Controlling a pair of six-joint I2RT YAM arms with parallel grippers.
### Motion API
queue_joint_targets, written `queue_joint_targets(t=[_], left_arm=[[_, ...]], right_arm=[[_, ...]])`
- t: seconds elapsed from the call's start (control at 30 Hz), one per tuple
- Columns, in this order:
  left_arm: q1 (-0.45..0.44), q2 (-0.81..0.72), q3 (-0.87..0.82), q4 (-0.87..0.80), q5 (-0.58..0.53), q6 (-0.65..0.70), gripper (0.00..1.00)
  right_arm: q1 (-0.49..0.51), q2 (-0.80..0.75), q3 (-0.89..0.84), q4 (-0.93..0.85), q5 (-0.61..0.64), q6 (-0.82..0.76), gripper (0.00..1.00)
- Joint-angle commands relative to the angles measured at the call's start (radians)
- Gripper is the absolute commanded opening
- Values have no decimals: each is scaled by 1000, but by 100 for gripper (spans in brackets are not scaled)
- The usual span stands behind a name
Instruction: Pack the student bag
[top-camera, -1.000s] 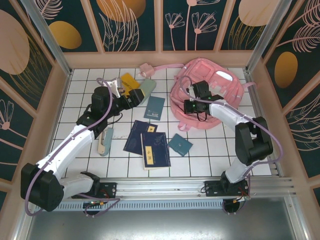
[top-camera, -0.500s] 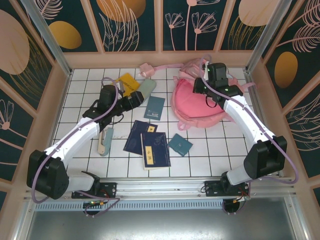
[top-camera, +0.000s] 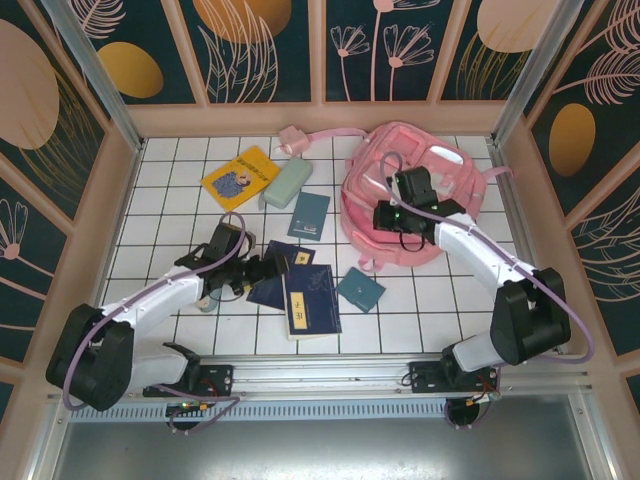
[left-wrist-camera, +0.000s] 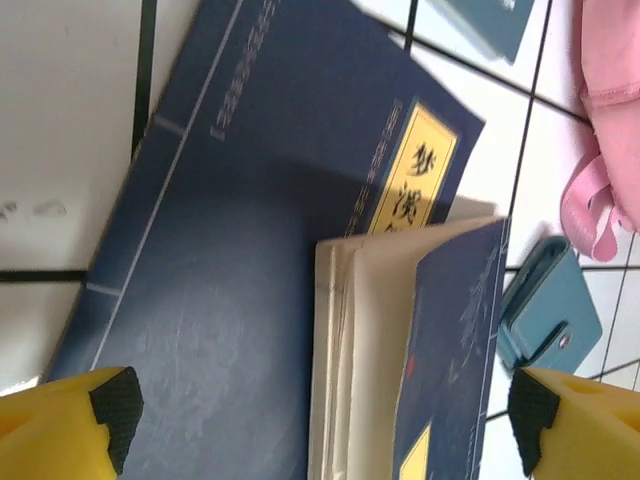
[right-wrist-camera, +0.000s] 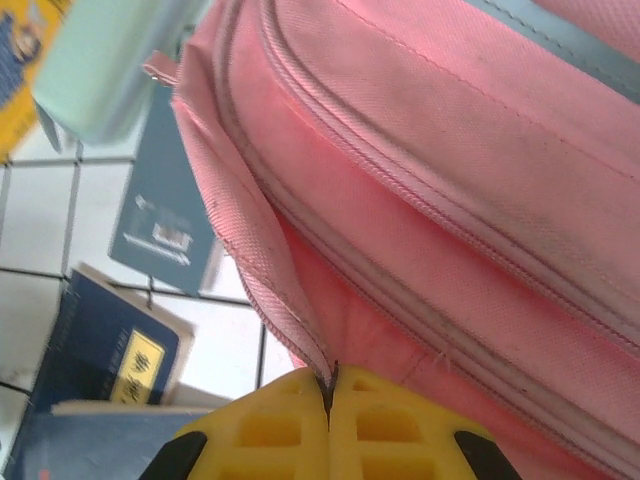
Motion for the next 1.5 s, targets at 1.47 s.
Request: queue_joint_targets(t=[1.47], left_arm=[[-40, 797, 979, -278, -324, 355, 98]], right_arm=[[-9, 107, -101, 272, -130, 127, 0]])
